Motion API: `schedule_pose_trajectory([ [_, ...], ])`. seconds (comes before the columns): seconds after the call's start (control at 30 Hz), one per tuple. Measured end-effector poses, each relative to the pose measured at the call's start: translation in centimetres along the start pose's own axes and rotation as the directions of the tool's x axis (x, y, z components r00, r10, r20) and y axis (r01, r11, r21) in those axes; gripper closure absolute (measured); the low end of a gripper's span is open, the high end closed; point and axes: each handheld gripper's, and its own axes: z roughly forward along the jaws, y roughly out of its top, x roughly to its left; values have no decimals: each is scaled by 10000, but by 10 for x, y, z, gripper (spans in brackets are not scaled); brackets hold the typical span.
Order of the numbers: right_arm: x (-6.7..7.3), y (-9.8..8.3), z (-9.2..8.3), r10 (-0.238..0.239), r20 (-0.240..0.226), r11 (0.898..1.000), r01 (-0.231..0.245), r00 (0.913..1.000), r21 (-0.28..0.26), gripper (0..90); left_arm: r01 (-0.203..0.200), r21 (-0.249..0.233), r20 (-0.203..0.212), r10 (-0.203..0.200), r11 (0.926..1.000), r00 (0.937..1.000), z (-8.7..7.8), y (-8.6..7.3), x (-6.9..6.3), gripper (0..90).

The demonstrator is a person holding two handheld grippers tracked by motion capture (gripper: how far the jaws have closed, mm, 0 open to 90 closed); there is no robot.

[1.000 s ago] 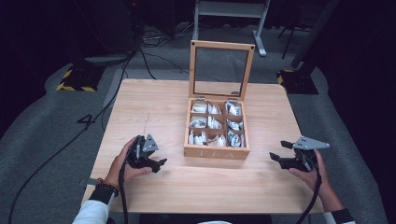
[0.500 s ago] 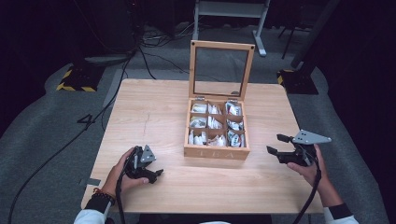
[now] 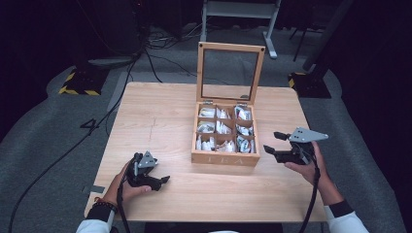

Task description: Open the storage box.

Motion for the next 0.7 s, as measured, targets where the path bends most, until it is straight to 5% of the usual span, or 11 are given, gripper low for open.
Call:
schedule_pose_trajectory([
  [0.7, 40, 38, 60, -1034, -1154, 9938, 1073, 9879, 282, 360, -10, 8, 100, 10, 10000, 9999, 0, 0, 1, 152],
])
